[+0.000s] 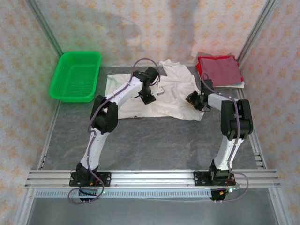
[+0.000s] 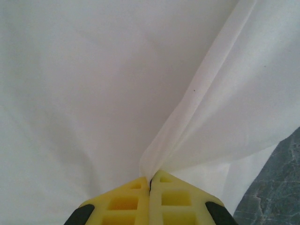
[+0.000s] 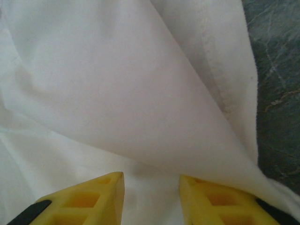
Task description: Fold and stack the t-shirts
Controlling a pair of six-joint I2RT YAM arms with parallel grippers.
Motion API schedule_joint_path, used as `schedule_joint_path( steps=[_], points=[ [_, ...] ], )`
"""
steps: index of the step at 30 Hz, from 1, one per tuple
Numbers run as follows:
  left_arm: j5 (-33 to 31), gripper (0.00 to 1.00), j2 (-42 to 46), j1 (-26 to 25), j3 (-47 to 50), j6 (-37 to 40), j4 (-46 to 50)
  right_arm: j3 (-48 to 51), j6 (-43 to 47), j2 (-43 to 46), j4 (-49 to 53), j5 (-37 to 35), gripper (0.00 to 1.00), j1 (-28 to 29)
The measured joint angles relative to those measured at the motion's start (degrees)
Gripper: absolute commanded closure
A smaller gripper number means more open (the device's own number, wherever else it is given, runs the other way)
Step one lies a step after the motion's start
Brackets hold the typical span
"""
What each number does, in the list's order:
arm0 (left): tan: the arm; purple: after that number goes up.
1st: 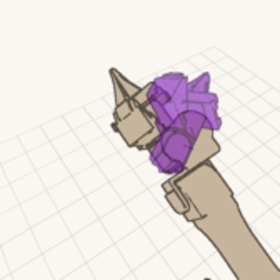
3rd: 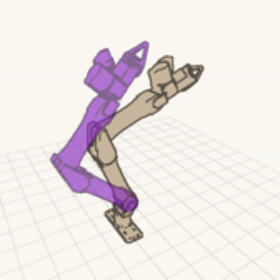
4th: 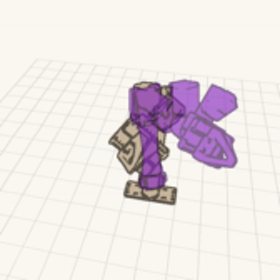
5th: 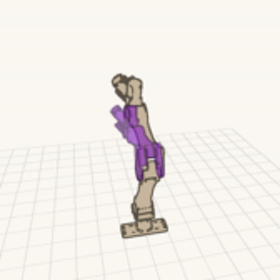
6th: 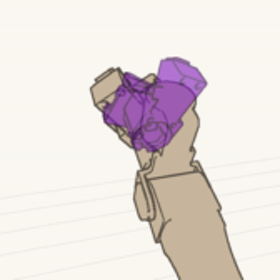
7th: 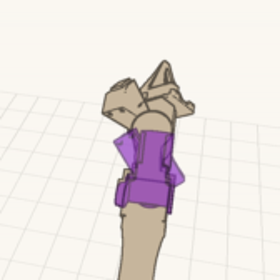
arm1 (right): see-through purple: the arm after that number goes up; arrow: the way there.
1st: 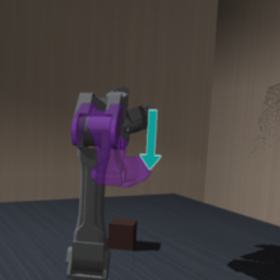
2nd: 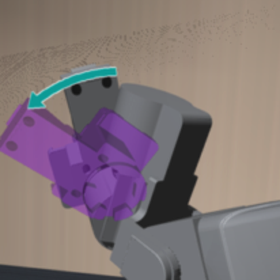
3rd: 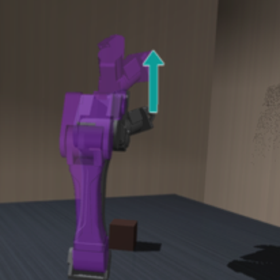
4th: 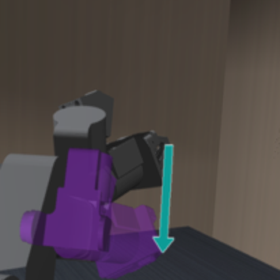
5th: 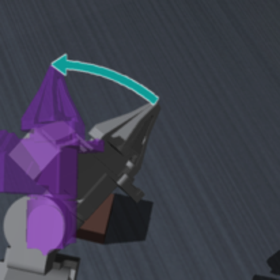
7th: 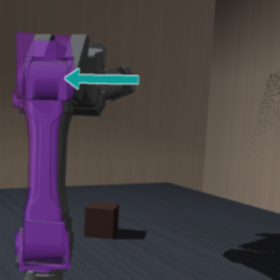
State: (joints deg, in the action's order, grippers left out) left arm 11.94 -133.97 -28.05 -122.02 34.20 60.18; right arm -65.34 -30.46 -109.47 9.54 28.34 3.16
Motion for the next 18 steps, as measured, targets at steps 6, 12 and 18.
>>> schedule_joint_path(
  steps=[6,12,18],
  points=[
    [-0.42,0.66,-3.43,1.46,-2.34,1.36,0.96,-0.04,-0.02,-0.22,-0.22,0.00,0.63,-0.11],
    [1.70,0.59,0.68,5.49,5.84,-5.33,-6.54,-0.52,-0.22,-0.66,-0.22,-0.02,0.63,-0.33],
    [-2.45,0.57,24.28,9.75,35.60,-24.48,-26.91,-1.42,-0.22,-1.46,-0.42,-0.02,0.63,-1.20]
  ],
)
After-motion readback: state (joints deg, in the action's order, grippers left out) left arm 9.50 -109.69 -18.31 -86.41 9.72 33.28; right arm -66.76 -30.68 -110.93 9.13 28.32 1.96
